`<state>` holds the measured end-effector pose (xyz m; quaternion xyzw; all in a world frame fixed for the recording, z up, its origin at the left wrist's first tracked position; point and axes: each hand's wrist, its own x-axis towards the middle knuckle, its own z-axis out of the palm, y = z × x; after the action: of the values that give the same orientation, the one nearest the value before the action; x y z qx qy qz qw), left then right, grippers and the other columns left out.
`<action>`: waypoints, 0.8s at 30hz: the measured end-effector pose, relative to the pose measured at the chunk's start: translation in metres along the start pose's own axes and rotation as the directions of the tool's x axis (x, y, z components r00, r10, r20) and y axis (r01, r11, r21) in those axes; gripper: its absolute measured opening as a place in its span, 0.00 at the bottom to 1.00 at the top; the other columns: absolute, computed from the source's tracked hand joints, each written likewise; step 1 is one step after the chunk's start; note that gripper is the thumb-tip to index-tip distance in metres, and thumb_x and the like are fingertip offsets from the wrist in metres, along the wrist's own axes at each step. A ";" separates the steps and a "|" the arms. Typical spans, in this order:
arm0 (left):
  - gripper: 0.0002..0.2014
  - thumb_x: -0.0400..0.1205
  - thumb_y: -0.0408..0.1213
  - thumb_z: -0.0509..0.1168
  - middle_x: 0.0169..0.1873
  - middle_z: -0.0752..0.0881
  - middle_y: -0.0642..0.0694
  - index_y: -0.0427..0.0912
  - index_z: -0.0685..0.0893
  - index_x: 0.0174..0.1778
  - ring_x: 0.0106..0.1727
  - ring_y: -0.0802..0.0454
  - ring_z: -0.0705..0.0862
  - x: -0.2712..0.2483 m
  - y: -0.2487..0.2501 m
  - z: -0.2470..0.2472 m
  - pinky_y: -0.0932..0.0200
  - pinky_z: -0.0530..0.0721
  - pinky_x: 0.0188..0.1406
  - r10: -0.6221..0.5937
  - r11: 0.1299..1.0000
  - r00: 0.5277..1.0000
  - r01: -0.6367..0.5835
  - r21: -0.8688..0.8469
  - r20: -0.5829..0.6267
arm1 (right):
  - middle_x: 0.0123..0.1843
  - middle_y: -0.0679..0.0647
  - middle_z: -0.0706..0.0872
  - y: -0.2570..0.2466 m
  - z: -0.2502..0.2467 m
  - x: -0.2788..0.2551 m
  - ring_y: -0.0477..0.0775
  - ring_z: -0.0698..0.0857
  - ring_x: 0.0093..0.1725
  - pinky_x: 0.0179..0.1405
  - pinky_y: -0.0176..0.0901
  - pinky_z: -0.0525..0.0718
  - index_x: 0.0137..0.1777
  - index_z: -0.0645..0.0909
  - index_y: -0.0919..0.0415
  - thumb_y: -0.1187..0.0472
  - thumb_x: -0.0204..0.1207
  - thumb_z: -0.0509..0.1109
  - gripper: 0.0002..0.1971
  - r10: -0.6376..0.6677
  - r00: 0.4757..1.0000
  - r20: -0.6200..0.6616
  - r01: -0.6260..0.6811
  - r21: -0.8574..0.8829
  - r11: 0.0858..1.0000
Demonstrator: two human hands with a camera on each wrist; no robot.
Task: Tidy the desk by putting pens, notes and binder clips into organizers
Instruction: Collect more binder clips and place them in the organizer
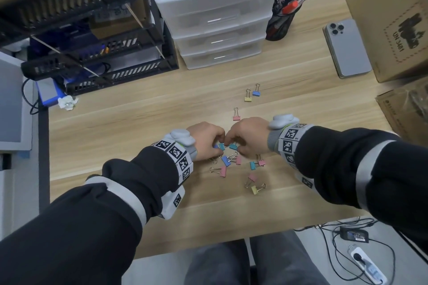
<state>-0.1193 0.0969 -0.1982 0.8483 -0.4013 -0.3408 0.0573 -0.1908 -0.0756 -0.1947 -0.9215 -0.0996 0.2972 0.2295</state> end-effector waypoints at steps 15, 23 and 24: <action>0.17 0.86 0.34 0.52 0.29 0.75 0.44 0.39 0.70 0.29 0.33 0.45 0.72 -0.003 0.011 -0.020 0.54 0.64 0.29 -0.281 0.911 0.959 0.281 -0.301 0.047 | 0.37 0.57 0.83 0.023 -0.013 -0.013 0.57 0.79 0.38 0.42 0.47 0.77 0.41 0.80 0.62 0.62 0.77 0.61 0.07 0.323 0.946 0.001 -0.272 0.544 0.794; 0.23 0.87 0.47 0.58 0.21 0.72 0.49 0.44 0.70 0.25 0.24 0.52 0.69 -0.006 0.012 -0.024 0.57 0.64 0.26 -0.318 0.857 0.946 0.311 -0.411 0.053 | 0.23 0.57 0.80 0.024 -0.002 -0.019 0.54 0.74 0.21 0.22 0.39 0.70 0.29 0.77 0.58 0.54 0.83 0.65 0.19 0.302 0.930 0.211 -0.346 0.781 0.520; 0.22 0.87 0.47 0.59 0.23 0.73 0.48 0.44 0.70 0.26 0.26 0.50 0.69 -0.005 0.010 -0.022 0.57 0.64 0.26 -0.308 0.869 0.950 0.303 -0.391 0.052 | 0.25 0.57 0.85 0.023 -0.002 -0.020 0.53 0.77 0.23 0.25 0.40 0.74 0.33 0.80 0.59 0.55 0.83 0.67 0.16 0.293 0.939 0.177 -0.322 0.748 0.580</action>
<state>-0.1142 0.0901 -0.1745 0.8739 -0.1849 -0.4142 0.1749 -0.2052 -0.1033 -0.1946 -0.7337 0.1932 0.3617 0.5417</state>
